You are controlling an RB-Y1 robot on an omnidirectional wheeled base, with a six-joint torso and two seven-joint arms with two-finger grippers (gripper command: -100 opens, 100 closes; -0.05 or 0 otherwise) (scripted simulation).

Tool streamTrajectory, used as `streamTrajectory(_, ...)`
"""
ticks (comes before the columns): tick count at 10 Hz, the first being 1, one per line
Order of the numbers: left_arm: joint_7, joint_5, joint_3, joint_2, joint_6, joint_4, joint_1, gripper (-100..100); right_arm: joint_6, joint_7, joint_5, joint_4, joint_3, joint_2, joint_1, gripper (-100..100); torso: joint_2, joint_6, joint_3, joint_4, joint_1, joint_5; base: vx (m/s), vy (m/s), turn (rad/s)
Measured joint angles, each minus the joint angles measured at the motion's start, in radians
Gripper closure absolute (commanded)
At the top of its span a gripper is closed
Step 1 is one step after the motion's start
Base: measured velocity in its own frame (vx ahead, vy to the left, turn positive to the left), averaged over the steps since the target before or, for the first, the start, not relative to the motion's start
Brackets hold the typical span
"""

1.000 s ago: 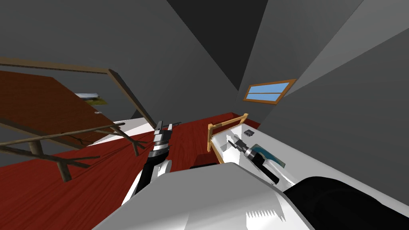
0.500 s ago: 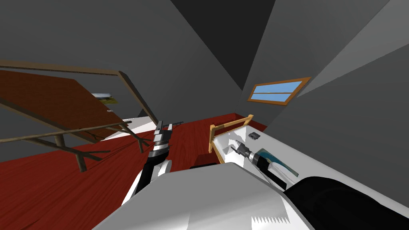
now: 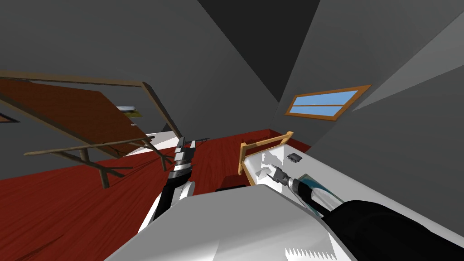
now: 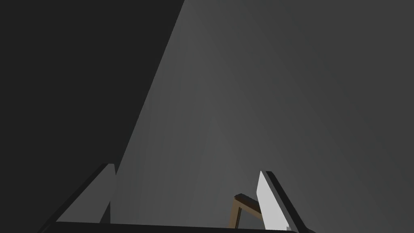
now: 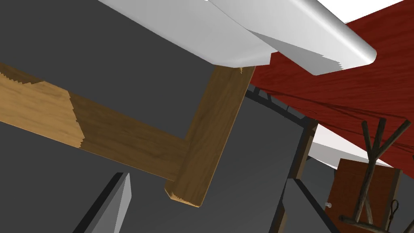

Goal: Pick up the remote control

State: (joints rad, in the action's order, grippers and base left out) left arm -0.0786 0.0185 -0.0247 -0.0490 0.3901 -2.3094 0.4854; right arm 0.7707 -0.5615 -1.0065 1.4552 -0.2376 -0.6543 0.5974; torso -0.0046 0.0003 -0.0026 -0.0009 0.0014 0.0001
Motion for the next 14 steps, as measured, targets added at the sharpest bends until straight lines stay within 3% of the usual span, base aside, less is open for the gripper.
streamTrajectory(8, 0.0, 0.0, 0.0, 0.0, 0.0, 0.0, 0.0, 0, -0.023, -0.123, -0.193, -0.134, 0.061, -0.13, 0.056, -100, -0.002, 0.0, -0.001, 0.0, 0.001, 0.0, 0.077, 0.028, 0.086)
streamTrajectory(11, 0.0, 0.0, 0.0, 0.0, 0.0, 0.0, 0.0, 0, -0.043, -0.164, -0.276, -0.186, 0.111, -0.196, 0.073, -100, -0.004, 0.0, -0.002, -0.001, 0.002, 0.001, 0.121, 0.051, 0.099)
streamTrajectory(12, 0.0, 0.0, 0.0, 0.0, 0.0, 0.0, 0.0, 0, -0.051, -0.19, -0.3, -0.19, 0.12, -0.206, 0.103, -100, -0.003, 0.0, -0.002, -0.001, 0.004, 0.001, 0.143, 0.062, 0.136)
streamTrajectory(14, 0.0, 0.0, 0.0, 0.0, 0.0, 0.0, 0.0, 0, -0.075, -0.232, -0.365, -0.228, 0.176, -0.249, 0.119, -100, -0.008, 0.0, -0.004, -0.002, 0.003, 0.001, 0.21, 0.051, 0.116)
